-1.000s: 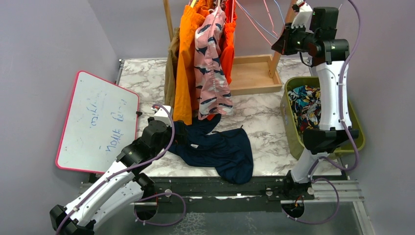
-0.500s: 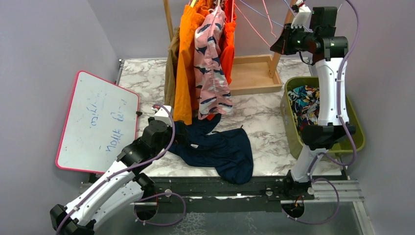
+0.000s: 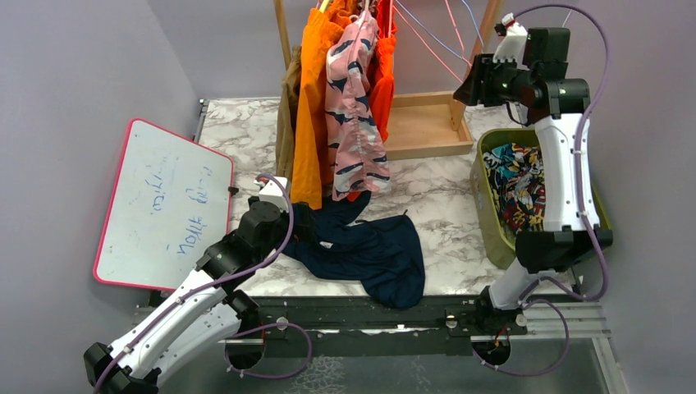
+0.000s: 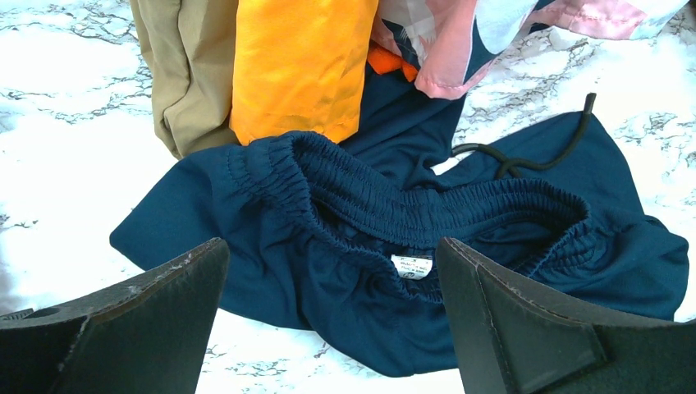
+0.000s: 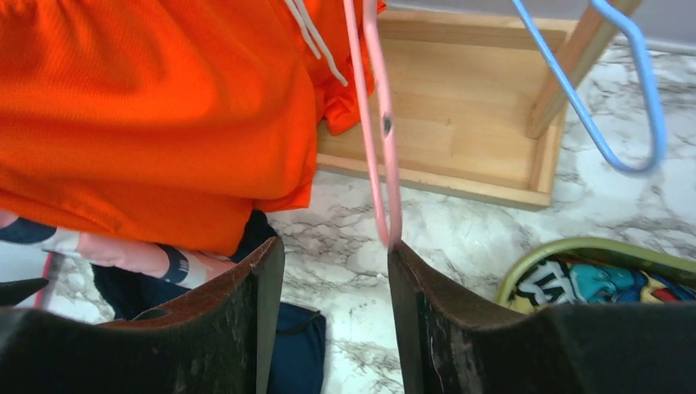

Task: Remove the shorts from the hanger
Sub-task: Place the hanger on the clothes rod.

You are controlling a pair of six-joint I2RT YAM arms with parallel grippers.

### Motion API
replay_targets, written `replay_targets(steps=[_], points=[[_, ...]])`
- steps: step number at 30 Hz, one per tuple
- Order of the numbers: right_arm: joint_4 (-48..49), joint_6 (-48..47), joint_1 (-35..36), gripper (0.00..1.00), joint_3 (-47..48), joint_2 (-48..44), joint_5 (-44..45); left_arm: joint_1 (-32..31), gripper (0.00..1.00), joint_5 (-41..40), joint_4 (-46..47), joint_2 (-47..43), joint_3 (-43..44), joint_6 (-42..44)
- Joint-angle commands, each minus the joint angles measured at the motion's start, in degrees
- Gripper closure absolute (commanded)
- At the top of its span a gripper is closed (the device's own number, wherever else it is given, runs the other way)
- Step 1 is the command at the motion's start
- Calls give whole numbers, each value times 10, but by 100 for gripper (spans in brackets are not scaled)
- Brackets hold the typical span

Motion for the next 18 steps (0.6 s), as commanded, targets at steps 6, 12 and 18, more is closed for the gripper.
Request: replay_targets(steps=[6, 12, 18], points=[[163, 18, -2, 56, -209, -200, 139, 3, 1, -8, 15, -5, 2, 8], [183, 40, -2, 70, -255, -225, 87, 4, 1, -1, 16, 7, 4, 9], [204, 55, -2, 70, -347, -271, 41, 4, 1, -4, 16, -2, 4, 10]])
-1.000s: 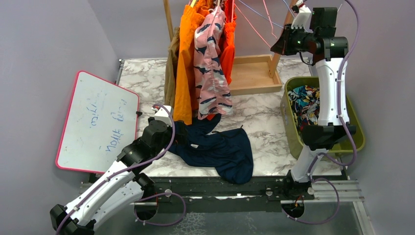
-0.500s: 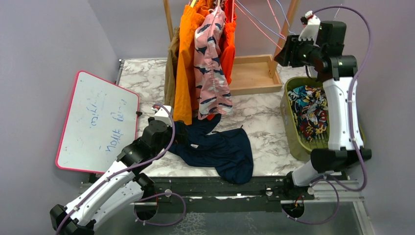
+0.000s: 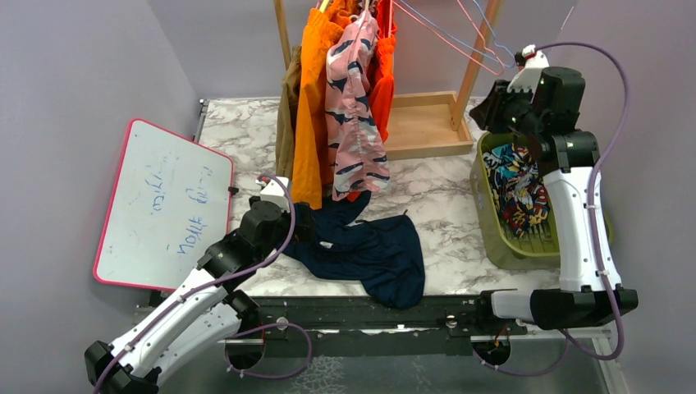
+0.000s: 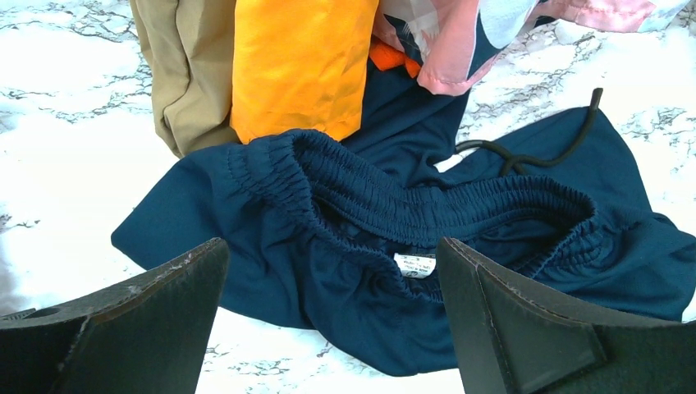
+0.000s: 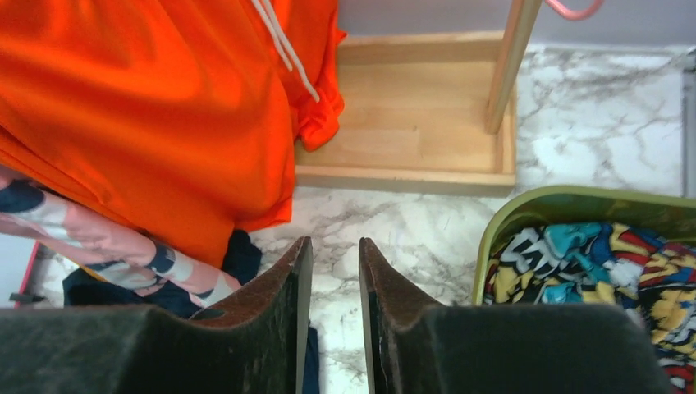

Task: Remove the shorts from the hanger
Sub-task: Place the hanger on the clothes rod, then adjust the shorts at the center of the board.

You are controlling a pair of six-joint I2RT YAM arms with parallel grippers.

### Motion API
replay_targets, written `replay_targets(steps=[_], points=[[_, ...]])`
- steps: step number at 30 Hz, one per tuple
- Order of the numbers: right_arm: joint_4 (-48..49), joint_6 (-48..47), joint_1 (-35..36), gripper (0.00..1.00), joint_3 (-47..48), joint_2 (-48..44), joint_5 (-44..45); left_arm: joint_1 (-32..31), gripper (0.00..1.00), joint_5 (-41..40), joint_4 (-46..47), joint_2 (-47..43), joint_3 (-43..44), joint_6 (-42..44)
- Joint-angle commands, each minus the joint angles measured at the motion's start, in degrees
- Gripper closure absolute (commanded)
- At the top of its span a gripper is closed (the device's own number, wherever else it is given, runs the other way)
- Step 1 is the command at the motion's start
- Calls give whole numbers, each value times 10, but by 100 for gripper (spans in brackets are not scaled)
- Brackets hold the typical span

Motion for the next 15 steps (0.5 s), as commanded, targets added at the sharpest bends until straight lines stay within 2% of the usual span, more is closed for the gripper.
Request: replay_targets(steps=[1, 4, 6, 8, 12, 15], points=[[42, 25, -2, 67, -86, -49, -88, 3, 1, -5, 15, -12, 4, 6], [92, 74, -2, 54, -202, -94, -214, 4, 1, -10, 15, -18, 4, 7], [136, 105, -2, 49, -292, -122, -307, 4, 1, -13, 15, -23, 4, 9], [177, 131, 2, 44, -374, -153, -360, 4, 1, -20, 15, -29, 4, 8], [196, 133, 41, 34, -483, -204, -340, 4, 1, -35, 15, -39, 4, 8], [200, 133, 119, 30, -531, -225, -289, 9, 1, -40, 15, -45, 4, 8]])
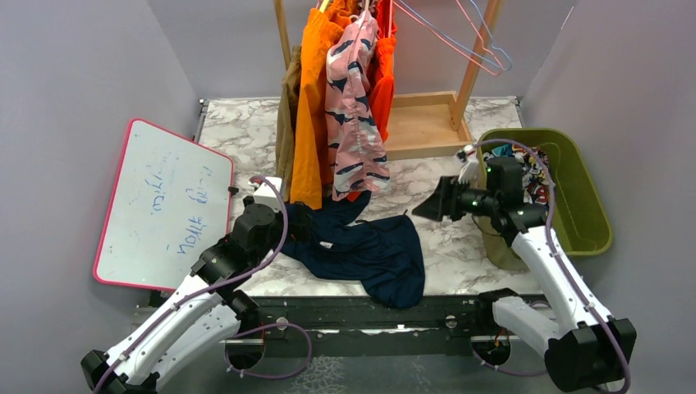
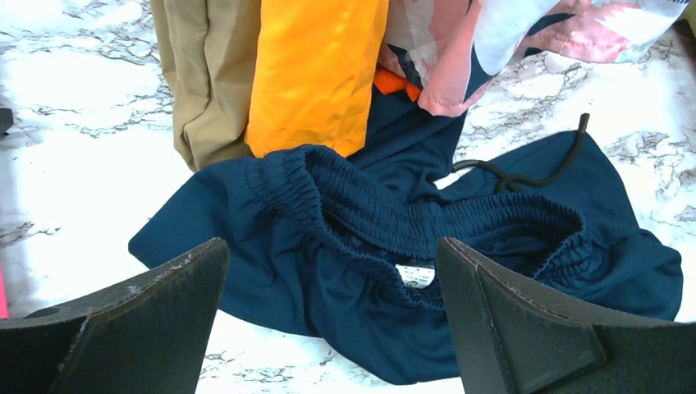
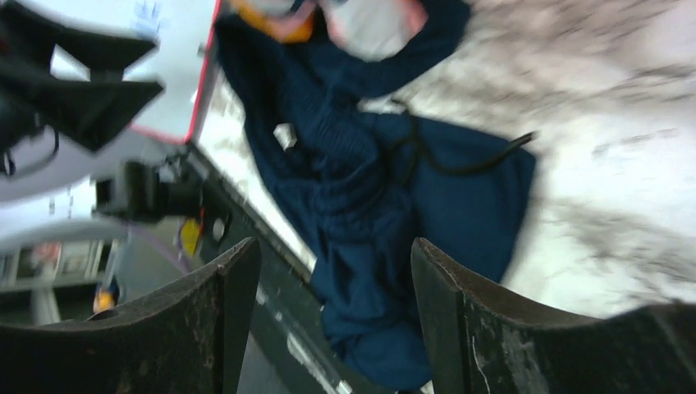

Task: Remove the shorts from the hanger
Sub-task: Adjust the shorts at the center of the board.

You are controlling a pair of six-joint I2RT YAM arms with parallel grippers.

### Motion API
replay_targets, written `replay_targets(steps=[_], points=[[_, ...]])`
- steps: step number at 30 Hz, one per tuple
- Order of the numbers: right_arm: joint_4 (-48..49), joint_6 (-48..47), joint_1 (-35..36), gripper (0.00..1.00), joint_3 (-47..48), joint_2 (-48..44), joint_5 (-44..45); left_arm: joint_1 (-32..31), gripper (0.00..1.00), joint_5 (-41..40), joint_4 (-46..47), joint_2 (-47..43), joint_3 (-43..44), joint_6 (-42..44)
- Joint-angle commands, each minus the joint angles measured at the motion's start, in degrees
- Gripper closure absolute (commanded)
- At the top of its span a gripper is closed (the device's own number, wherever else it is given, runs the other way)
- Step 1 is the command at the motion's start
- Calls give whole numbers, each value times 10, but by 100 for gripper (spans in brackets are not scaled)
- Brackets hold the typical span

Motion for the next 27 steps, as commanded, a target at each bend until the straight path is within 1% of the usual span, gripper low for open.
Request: replay_targets(steps=[1, 5, 8, 11, 14, 16, 19, 21, 22, 23, 27], points=[[59, 19, 101, 29, -53, -37, 22, 9, 1, -26, 15, -15, 4, 5], [112, 33, 217, 26, -92, -25, 110, 14, 1, -30, 15, -21, 4, 5], [159, 16, 313, 26, -98, 7, 209, 17, 1, -34, 14, -26, 4, 5], [194, -22, 396, 25, -82, 62, 292, 19, 1, -46, 10, -33, 5, 2], [228, -88, 465, 22, -56, 119, 355, 21, 1, -65, 3, -46, 6, -3], [242, -134, 502, 18, -29, 159, 380, 21, 1, -75, 0, -56, 5, -6], [275, -185, 536, 13, 3, 212, 413, 22, 1, -91, -4, -76, 4, -11], [309, -199, 539, 9, 11, 245, 421, 23, 1, -102, -9, -86, 3, -13], [327, -206, 539, 2, 13, 258, 420, 23, 1, -108, -11, -91, 3, -16], [335, -214, 539, 0, 20, 274, 416, 23, 1, -112, -14, -96, 4, -17], [316, -221, 540, 0, 66, 344, 387, 23, 1, -125, -17, -115, 2, -21]])
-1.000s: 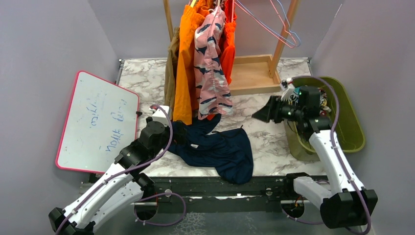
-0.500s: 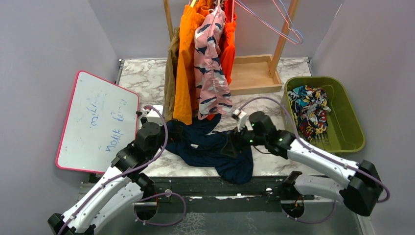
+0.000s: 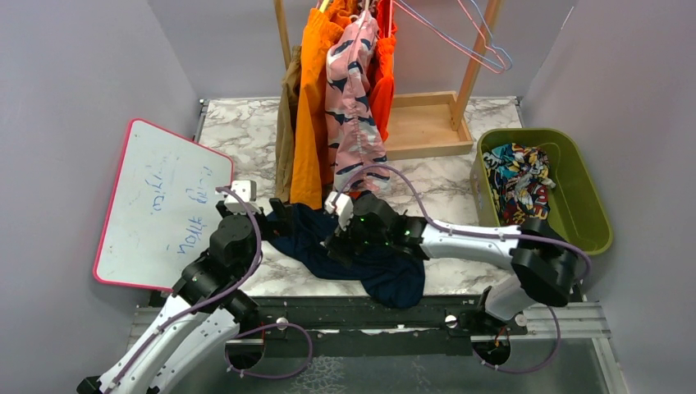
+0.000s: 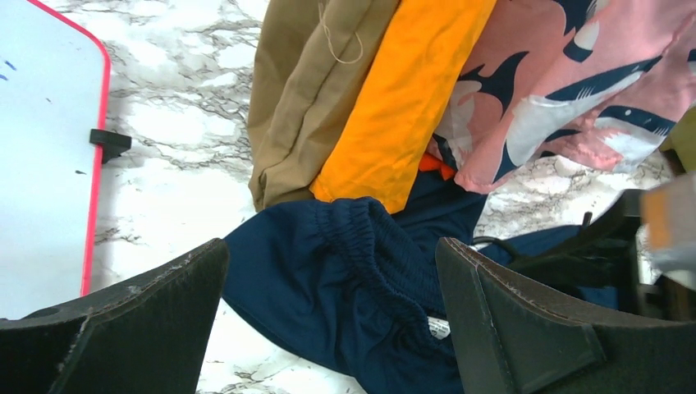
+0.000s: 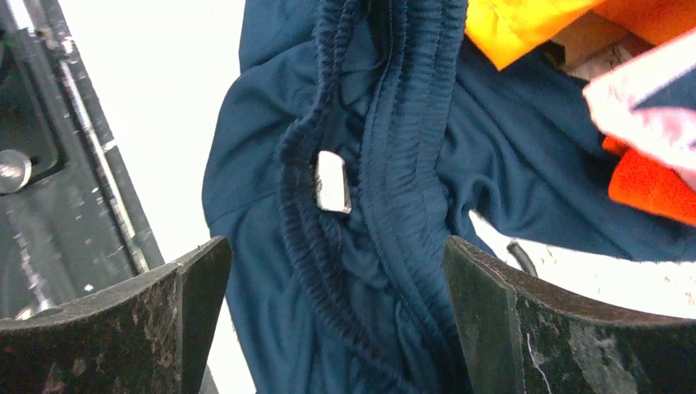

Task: Remove the shorts from the hanger
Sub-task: Adjust the shorts at the center of the board.

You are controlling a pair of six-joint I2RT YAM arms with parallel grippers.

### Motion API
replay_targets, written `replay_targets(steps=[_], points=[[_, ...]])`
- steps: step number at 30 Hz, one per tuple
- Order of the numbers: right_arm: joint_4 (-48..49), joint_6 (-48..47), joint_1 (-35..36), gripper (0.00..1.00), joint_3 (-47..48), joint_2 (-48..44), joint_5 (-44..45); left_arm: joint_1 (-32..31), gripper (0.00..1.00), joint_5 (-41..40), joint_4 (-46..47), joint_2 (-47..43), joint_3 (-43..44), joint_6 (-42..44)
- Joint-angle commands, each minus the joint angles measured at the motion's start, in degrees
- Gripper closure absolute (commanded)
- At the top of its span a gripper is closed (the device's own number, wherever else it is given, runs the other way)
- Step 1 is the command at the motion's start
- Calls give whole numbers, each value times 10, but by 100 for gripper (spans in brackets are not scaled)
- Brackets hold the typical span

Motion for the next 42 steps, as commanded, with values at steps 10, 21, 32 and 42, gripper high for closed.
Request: replay_targets(steps=[10, 21, 32, 42], points=[[6, -18, 2, 0, 71, 160, 86, 5, 1, -46, -12, -34, -2, -11], [-75, 56, 2, 45, 73, 240, 81, 5, 1, -41, -12, -29, -2, -9], [-11, 34, 1, 92, -7, -7, -12, 6, 1, -40, -12, -25, -1, -9], [26, 10, 2, 99, -7, -188, -57, 8, 1, -40, -12, -27, -1, -9]])
